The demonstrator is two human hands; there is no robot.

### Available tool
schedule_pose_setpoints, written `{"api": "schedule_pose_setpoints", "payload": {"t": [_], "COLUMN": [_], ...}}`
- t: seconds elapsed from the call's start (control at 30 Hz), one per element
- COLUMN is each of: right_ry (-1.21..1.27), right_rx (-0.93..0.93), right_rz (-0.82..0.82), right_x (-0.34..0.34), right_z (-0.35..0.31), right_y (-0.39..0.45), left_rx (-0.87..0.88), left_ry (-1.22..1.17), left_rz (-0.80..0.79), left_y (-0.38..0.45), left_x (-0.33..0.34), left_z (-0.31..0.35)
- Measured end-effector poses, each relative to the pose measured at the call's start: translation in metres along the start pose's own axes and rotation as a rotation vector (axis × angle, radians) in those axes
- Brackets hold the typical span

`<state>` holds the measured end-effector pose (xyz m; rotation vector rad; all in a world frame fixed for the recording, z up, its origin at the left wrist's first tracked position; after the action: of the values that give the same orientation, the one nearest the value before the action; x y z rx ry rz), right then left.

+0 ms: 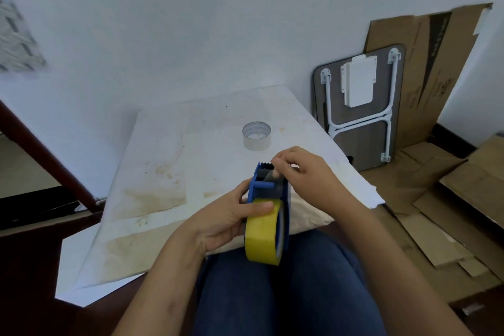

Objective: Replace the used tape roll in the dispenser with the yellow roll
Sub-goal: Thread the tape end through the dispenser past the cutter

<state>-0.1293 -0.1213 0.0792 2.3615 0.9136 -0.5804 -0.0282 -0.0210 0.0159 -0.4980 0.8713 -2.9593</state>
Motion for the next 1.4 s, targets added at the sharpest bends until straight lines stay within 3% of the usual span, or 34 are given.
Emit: {"api": "schedule_pose_setpoints", "payload": {"t": [0.13, 0.33, 0.93, 1.17, 1.3, 1.4], "right_ry": [-0.058, -0.136, -0.227, -0.103, 0.145, 0.188], "right_rx": [-0.030, -0.095, -0.024, 0.031, 0.105, 0.125], "right_rz": [-0.071, 0.003, 0.102, 0.116, 0.132, 0.152], "right_x": [0.002, 0.000, -0.010, -0.012, -0.015, -0.013], "right_z": [-0.004, -0.005, 0.002, 0.005, 0.004, 0.006], "right_y": [0.002, 0.004, 0.005, 0.005, 0.005, 0.005], "left_rx": [-0.002, 0.023, -0.031, -0.010, 0.007, 0.008], "left_ry": [-0.015, -0.020, -0.010, 0.038, 0.026, -0.021], "left_rz": [0.005, -0.019, -0.103, -0.071, -0.035, -0.024], "left_y": [-0.001, -0.001, 0.002, -0.004, -0.005, -0.003], "left_x": [-0.001, 0.001, 0.007, 0.004, -0.002, -0.001], "left_z": [-0.001, -0.003, -0.013, -0.008, -0.004, -0.005]}}
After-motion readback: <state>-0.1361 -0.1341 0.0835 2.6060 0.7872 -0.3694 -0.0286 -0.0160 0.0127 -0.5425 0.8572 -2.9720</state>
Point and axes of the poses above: each hand's wrist, its own y-axis towards the middle knuckle, its own x-axis out of the palm, z = x × y, the point moved 7 cm from there along y, towards the middle knuckle, and after that the axes turned 12 degrees about -x, right-handed, at the moved point
